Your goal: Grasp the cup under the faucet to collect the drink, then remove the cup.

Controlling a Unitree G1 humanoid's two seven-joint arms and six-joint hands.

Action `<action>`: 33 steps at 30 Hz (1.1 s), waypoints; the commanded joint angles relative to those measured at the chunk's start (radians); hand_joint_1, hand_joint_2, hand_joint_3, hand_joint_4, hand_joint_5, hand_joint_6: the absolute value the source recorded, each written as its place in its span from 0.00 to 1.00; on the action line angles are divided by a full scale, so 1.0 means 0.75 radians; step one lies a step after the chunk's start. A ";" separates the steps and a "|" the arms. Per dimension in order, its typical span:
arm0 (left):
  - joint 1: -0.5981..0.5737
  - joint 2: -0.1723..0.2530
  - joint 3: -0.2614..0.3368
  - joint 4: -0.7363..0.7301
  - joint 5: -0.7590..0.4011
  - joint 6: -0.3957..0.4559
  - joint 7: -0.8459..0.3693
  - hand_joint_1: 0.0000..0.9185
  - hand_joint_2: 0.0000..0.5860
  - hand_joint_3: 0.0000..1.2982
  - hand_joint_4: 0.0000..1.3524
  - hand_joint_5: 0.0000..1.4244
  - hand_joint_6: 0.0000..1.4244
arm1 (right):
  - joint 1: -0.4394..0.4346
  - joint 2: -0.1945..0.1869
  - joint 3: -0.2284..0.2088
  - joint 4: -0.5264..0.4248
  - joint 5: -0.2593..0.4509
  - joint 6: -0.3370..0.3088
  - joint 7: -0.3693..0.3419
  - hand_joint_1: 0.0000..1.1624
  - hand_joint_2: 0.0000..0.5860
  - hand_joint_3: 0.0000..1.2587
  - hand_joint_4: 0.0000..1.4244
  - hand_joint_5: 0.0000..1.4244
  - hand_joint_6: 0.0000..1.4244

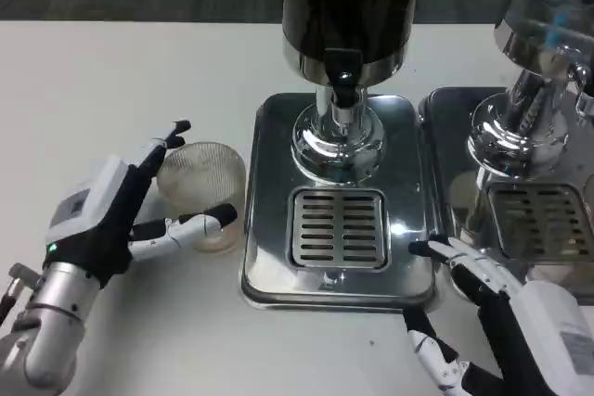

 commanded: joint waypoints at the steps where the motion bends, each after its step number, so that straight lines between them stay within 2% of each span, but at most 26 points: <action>1: -0.015 -0.002 -0.035 0.006 0.037 0.016 0.017 0.36 0.15 0.11 0.13 0.23 0.23 | 0.004 -0.006 -0.003 -0.003 0.020 -0.019 0.007 0.37 0.75 0.22 0.12 0.14 0.25; 4: -0.015 -0.001 -0.044 0.006 0.045 0.014 0.041 0.39 0.18 0.13 0.15 0.25 0.26 | 0.001 -0.007 -0.003 -0.001 0.024 -0.021 0.007 0.37 0.75 0.22 0.12 0.14 0.25; 6: -0.012 -0.002 -0.048 0.007 0.048 0.007 0.068 0.40 0.20 0.15 0.18 0.28 0.31 | 0.000 -0.008 -0.002 -0.001 0.024 -0.021 0.007 0.37 0.75 0.22 0.12 0.14 0.25; 8: -0.008 -0.005 -0.050 0.008 0.049 -0.001 0.094 0.40 0.22 0.18 0.21 0.34 0.41 | -0.001 -0.008 -0.003 0.002 0.029 -0.020 0.008 0.37 0.75 0.22 0.12 0.14 0.25; 10: -0.004 -0.007 -0.055 0.006 0.057 -0.008 0.128 0.40 0.25 0.21 0.26 0.41 0.56 | -0.002 -0.009 -0.004 0.004 0.033 -0.021 0.009 0.37 0.75 0.22 0.12 0.14 0.25; 12: -0.001 -0.010 -0.060 0.004 0.068 -0.012 0.165 0.41 0.28 0.25 0.31 0.48 0.67 | -0.002 -0.011 -0.005 0.004 0.034 -0.022 0.011 0.37 0.75 0.22 0.12 0.14 0.25; 14: 0.000 -0.013 -0.064 0.006 0.074 -0.014 0.189 0.41 0.30 0.29 0.35 0.53 0.74 | -0.003 -0.013 -0.005 0.004 0.035 -0.023 0.011 0.37 0.75 0.22 0.12 0.14 0.25; 22: 0.022 -0.023 -0.056 0.010 0.078 -0.039 0.310 0.40 0.35 0.39 0.48 0.65 0.87 | -0.001 -0.017 -0.008 0.003 0.038 -0.027 0.014 0.37 0.75 0.22 0.12 0.14 0.24; 33: 0.053 -0.005 -0.036 -0.018 0.068 -0.088 0.379 0.39 0.35 0.40 0.50 0.67 0.88 | -0.003 -0.018 -0.011 0.004 0.047 -0.033 0.019 0.36 0.76 0.22 0.12 0.14 0.24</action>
